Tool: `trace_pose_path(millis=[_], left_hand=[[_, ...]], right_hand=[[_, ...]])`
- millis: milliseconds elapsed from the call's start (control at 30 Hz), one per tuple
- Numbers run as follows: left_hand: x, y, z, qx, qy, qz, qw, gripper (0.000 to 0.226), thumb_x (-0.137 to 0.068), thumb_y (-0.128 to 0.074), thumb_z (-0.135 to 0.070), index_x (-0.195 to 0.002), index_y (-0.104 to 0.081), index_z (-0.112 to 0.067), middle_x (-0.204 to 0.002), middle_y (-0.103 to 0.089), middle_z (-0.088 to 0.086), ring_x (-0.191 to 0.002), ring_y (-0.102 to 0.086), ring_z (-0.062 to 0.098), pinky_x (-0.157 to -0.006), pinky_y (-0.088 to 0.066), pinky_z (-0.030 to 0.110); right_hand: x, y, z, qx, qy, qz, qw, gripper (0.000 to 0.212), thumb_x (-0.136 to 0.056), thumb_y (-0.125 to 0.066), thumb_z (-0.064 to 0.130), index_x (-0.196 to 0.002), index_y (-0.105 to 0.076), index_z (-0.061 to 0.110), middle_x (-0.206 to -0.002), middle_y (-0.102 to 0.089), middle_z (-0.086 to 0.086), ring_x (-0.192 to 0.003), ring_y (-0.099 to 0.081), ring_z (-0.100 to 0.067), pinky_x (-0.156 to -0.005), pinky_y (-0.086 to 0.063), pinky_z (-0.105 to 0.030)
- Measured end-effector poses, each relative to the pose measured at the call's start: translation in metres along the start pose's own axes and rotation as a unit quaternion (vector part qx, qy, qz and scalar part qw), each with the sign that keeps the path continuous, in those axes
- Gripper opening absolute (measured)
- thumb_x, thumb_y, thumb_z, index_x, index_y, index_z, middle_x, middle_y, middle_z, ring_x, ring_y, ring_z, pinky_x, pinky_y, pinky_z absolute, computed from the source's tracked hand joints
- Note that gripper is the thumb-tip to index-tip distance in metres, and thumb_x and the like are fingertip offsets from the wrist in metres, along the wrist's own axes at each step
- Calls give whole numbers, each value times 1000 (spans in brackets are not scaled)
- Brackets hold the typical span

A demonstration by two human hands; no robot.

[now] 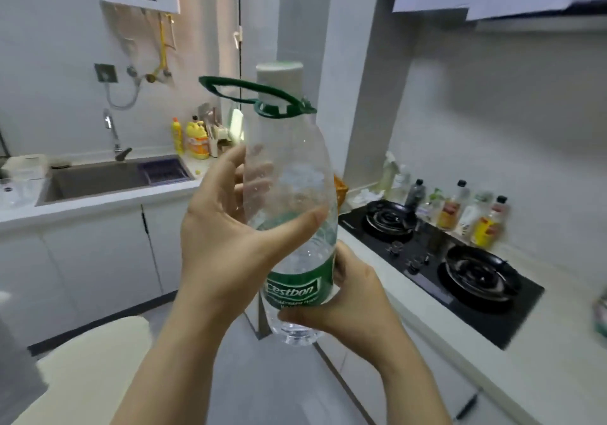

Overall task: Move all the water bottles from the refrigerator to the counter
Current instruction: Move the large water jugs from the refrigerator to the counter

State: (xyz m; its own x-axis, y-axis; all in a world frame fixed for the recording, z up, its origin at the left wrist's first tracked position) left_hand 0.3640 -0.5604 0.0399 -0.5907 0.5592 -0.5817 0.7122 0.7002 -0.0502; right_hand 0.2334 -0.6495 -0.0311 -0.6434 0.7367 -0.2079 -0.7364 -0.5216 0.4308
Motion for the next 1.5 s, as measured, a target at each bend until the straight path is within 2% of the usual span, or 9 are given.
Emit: trace_pose_path(millis=[233, 333, 533, 633, 767, 900, 1167, 1333, 1500], left_hand=[[-9, -89, 24, 83, 8, 143, 986, 77, -47, -86, -42, -118, -57, -41, -110, -69, -14, -106, -66, 8, -85, -56, 28], [-2, -130, 27, 108, 12, 197, 974, 72, -52, -88, -35, -118, -59, -36, -108, -69, -15, -104, -66, 5, -83, -55, 21], [17, -218, 24, 154, 27, 277, 948, 78, -52, -90, -30, -123, -58, -27, -110, -70, -11, -102, -68, 6, -84, -56, 24], [27, -262, 17, 161, 24, 301, 940, 76, -51, -88, -33, -121, -58, -29, -109, -70, -10, -100, -69, 7, -84, -57, 26], [43, -325, 8, 163, 21, 326, 931, 74, -53, -89, -26, -121, -59, -29, -109, -71, -9, -99, -69, 6, -86, -56, 30], [60, -383, 3, 172, 25, 350, 921, 74, -53, -89, -26, -121, -59, -27, -110, -71, -9, -101, -69, 7, -89, -56, 33], [83, -472, 13, 188, 47, 398, 897, 73, -52, -89, -29, -117, -58, -36, -110, -70, -15, -102, -67, 2, -88, -55, 27], [84, -524, 29, 210, 60, 428, 877, 72, -52, -92, -23, -115, -59, -36, -107, -71, -15, -99, -68, 0, -83, -55, 19], [72, -573, 48, 227, 63, 458, 857, 68, -51, -89, -33, -111, -58, -43, -110, -69, -21, -102, -66, -2, -86, -53, 22]], right_hand=[[19, 63, -40, 53, -85, -135, 986, 84, -47, -93, 29, -117, -50, 48, -108, -65, 30, -100, -61, 10, -81, -56, -22], [37, 94, -56, 69, -119, -179, 974, 84, -46, -93, 31, -115, -48, 52, -108, -64, 32, -100, -59, 13, -80, -53, -16], [73, 160, -87, 77, -171, -255, 949, 85, -43, -94, 31, -112, -48, 54, -104, -63, 37, -96, -57, 20, -80, -50, -11], [87, 198, -106, 81, -191, -283, 936, 86, -42, -92, 32, -114, -49, 52, -104, -65, 32, -96, -60, 15, -84, -54, -19], [107, 251, -129, 79, -209, -311, 924, 73, -45, -90, 29, -99, -48, 54, -94, -64, 34, -89, -59, 16, -77, -54, -15], [127, 302, -153, 84, -220, -336, 912, 77, -44, -91, 29, -106, -50, 52, -97, -65, 34, -92, -60, 15, -79, -55, -18], [153, 367, -199, 98, -259, -371, 886, 77, -43, -90, 32, -104, -48, 53, -98, -64, 37, -93, -59, 17, -80, -54, -19], [151, 398, -225, 112, -289, -396, 864, 83, -42, -89, 36, -114, -49, 46, -100, -66, 29, -95, -61, 9, -83, -55, -24], [136, 429, -249, 129, -304, -417, 847, 80, -42, -89, 38, -112, -49, 45, -100, -67, 29, -92, -62, 9, -82, -56, -26]])
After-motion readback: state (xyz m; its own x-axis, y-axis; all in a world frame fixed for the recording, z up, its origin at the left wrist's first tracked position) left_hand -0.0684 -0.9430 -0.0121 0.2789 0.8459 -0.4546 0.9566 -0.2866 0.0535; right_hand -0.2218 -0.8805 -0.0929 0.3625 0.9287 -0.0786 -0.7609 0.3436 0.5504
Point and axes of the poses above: each hand's wrist, its own x-axis away from the middle knuckle, its own y-axis out of the back of the hand, z = x × y, the point moved 5 cm from there along -x, towards the middle knuckle
